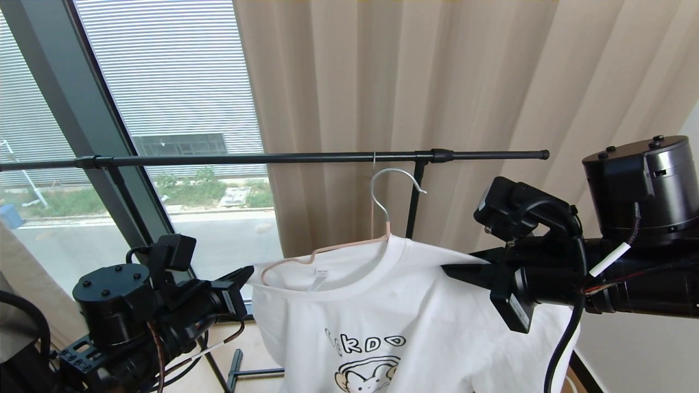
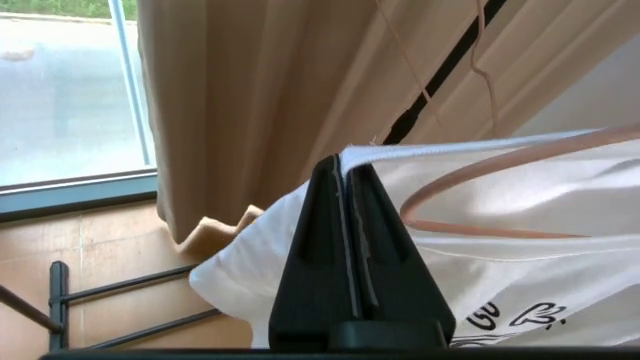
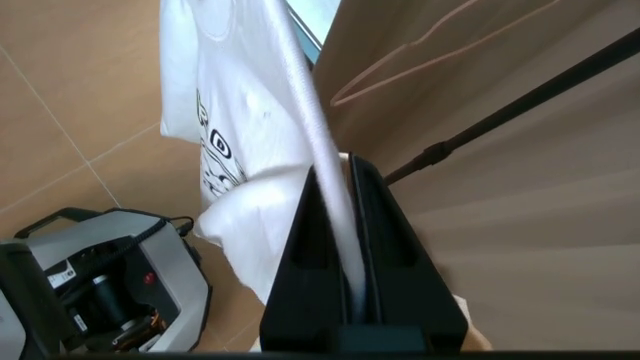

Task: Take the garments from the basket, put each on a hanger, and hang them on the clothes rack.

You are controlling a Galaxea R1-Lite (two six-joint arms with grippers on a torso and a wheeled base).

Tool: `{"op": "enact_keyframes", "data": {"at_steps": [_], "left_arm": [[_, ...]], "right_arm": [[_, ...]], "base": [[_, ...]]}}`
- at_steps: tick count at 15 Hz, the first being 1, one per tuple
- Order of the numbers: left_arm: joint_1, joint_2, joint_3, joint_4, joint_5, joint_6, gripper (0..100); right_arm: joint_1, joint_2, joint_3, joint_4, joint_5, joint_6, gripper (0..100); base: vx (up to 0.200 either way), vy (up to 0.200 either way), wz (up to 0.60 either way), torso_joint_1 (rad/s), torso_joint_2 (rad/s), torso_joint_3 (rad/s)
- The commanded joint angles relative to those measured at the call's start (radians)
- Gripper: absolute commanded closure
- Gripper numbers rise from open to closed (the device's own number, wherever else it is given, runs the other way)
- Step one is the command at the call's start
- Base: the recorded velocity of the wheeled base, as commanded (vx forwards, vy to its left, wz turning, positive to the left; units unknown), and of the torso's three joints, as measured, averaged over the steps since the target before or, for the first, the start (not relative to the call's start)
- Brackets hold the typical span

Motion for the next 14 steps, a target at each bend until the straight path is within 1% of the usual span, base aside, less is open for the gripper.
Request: {"op": "enact_keyframes", "data": {"at_steps": [1, 4, 5, 6, 8, 10, 12, 14], "left_arm": [[0.003, -0.033, -0.001, -0.002, 0.0, 0.0, 100], [-0.002, -0.08, -0.001, 0.0, -0.003, 0.01, 100], [-0.003, -0.096, -0.002, 0.0, -0.004, 0.026, 100], [-0.012, -0.126, -0.007, 0.006, -0.023, 0.056, 100], [-0.029, -0.156, -0.035, 0.023, -0.029, 0.096, 100], [-0.043, -0.176, -0.071, 0.092, -0.026, 0.17, 100], [-0.066, -0.228, -0.104, 0.17, -0.019, 0.191, 100], [-0.094, -0.291, -0.137, 0.268, -0.018, 0.196, 100]], "right_arm": [[0.001, 0.004, 0.014, -0.001, 0.0, 0.0, 100], [0.002, 0.011, 0.016, -0.01, 0.003, -0.004, 100], [0.002, 0.016, 0.016, -0.01, 0.008, -0.002, 100], [0.005, 0.028, 0.011, -0.015, 0.009, 0.003, 100], [0.008, 0.051, 0.02, -0.071, 0.009, 0.024, 100], [0.017, 0.067, 0.037, -0.151, 0.008, 0.084, 100], [0.019, 0.071, 0.047, -0.16, 0.008, 0.113, 100], [0.019, 0.071, 0.054, -0.168, 0.006, 0.119, 100]], "base": [[0.0, 0.0, 0.0, 0.0, 0.0, 0.0], [0.0, 0.0, 0.0, 0.0, 0.0, 0.0], [0.0, 0.0, 0.0, 0.0, 0.0, 0.0], [0.0, 0.0, 0.0, 0.0, 0.0, 0.0], [0.0, 0.0, 0.0, 0.0, 0.0, 0.0], [0.0, 0.0, 0.0, 0.0, 0.0, 0.0], [0.0, 0.0, 0.0, 0.0, 0.0, 0.0], [0.0, 0.0, 0.0, 0.0, 0.0, 0.0]]}}
